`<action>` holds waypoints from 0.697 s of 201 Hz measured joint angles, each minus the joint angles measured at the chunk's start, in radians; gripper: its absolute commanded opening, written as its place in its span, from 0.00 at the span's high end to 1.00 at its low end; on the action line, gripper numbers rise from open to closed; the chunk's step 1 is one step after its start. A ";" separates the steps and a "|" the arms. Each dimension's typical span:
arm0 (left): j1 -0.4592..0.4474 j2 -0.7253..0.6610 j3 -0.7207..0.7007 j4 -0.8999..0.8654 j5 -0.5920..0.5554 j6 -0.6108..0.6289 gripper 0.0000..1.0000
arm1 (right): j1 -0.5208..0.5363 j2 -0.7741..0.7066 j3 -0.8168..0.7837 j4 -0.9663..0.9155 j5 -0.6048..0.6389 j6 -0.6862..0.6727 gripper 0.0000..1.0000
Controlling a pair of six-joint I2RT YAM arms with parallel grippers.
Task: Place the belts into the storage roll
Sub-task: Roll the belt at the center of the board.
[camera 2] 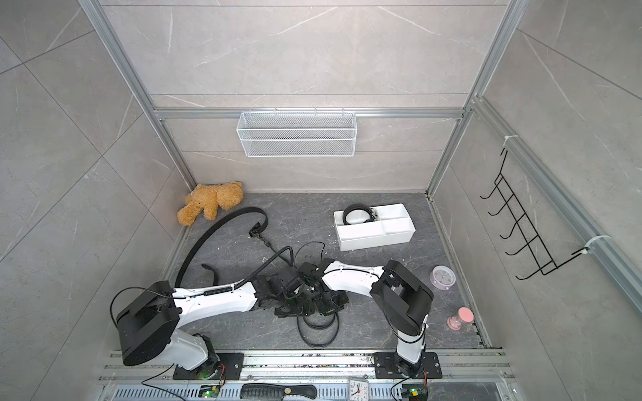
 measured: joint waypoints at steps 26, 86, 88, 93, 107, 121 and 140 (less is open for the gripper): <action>0.002 0.034 0.054 -0.074 -0.037 0.026 0.67 | -0.018 0.001 0.000 -0.001 -0.031 0.008 0.82; 0.002 0.027 0.055 -0.101 -0.068 0.030 0.36 | -0.016 0.004 0.005 -0.004 -0.026 0.014 0.81; 0.002 0.026 0.054 -0.101 -0.069 0.031 0.34 | -0.016 0.004 0.005 -0.004 -0.026 0.014 0.81; 0.002 0.023 0.053 -0.100 -0.066 0.029 0.29 | -0.016 0.004 0.006 -0.005 -0.024 0.014 0.81; 0.002 0.009 0.048 -0.108 -0.064 0.024 0.24 | -0.010 0.004 0.006 -0.004 -0.018 0.015 0.81; 0.002 -0.008 0.041 -0.119 -0.069 0.008 0.22 | -0.002 0.004 0.008 0.008 -0.012 0.014 0.81; 0.002 -0.055 0.010 -0.118 -0.091 -0.034 0.22 | 0.017 0.004 0.010 0.039 -0.004 0.015 0.81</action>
